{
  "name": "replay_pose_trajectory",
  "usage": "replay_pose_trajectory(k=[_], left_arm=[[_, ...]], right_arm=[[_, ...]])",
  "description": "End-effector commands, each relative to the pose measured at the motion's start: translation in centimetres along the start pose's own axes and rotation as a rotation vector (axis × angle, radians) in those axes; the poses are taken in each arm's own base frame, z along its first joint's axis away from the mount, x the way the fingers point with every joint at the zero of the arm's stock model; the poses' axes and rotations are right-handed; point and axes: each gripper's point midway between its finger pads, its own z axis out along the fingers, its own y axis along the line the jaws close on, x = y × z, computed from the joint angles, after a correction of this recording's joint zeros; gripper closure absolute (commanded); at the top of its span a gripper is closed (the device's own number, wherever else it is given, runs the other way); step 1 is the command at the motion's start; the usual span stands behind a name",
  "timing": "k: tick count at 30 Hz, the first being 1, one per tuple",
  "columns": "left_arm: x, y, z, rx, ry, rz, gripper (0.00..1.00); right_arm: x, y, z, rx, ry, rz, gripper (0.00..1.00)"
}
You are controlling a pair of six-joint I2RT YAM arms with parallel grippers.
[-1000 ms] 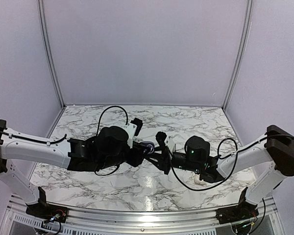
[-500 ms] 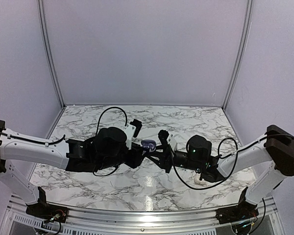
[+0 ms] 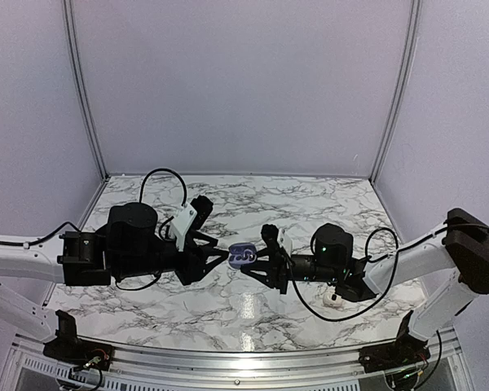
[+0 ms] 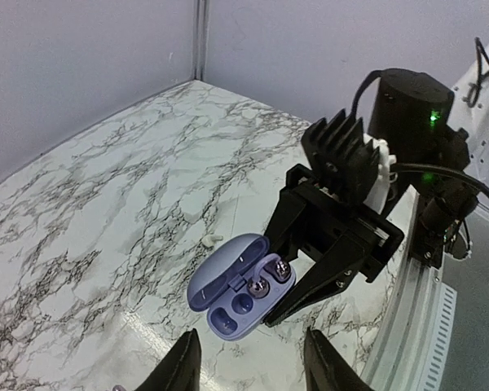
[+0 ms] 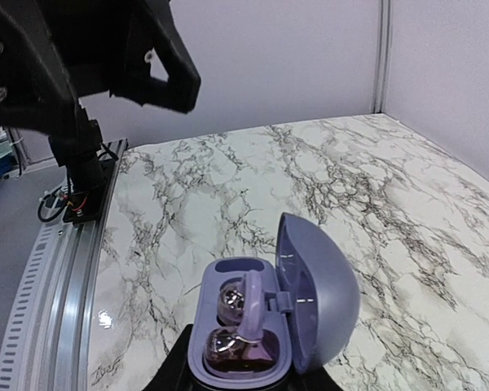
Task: Insert the wireless bluetooth earbuds into the charging case
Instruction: Adjust the right earbud in the right side groove of the charging case.
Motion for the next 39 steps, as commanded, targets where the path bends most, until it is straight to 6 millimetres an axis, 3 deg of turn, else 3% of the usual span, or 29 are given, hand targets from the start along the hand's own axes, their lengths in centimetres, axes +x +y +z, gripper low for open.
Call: replay_pose_trajectory(k=[1, 7, 21, 39], left_arm=[[1.0, -2.0, -1.6, 0.163, 0.065, 0.173, 0.58], [1.8, -3.1, -2.0, 0.268, 0.073, 0.241, 0.64], [4.3, -3.7, -0.2, 0.4, 0.143, 0.258, 0.75], [5.2, -2.6, 1.7, 0.351, 0.152, 0.234, 0.74]], right_arm=[[-0.8, 2.0, 0.1, -0.14, 0.016, -0.046, 1.0], [0.4, 3.2, 0.5, -0.23, 0.076, -0.024, 1.0], [2.2, 4.5, 1.3, -0.305, 0.193, -0.022, 1.0], [2.8, 5.5, 1.7, -0.326, 0.22, -0.044, 1.0]])
